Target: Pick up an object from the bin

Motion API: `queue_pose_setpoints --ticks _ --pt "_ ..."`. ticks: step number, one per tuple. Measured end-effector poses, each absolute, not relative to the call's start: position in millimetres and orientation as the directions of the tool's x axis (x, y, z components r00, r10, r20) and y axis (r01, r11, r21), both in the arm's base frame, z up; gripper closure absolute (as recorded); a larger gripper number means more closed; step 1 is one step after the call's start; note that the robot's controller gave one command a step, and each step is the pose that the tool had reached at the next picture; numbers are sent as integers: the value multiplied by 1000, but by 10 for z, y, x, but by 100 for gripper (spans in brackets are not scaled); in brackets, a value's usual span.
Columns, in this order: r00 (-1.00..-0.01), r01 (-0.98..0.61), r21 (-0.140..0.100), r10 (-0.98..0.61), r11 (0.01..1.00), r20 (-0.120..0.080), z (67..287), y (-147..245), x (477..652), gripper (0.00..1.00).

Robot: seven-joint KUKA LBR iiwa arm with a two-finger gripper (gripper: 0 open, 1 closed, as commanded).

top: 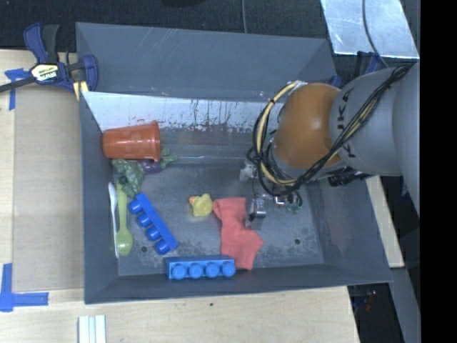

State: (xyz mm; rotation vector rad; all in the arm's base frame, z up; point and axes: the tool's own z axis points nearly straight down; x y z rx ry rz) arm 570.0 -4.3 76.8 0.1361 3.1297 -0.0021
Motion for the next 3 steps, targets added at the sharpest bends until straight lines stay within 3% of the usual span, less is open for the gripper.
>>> queue_pose_setpoints --ticks 1,2,3 --pt "-1000 14 -3 14 1000 -14 744 94 5429 100" --pt "-1000 -25 -4 -25 1000 -17 739 64 5531 100" --pt "-999 -49 -4 -49 999 -9 1223 68 5578 100"
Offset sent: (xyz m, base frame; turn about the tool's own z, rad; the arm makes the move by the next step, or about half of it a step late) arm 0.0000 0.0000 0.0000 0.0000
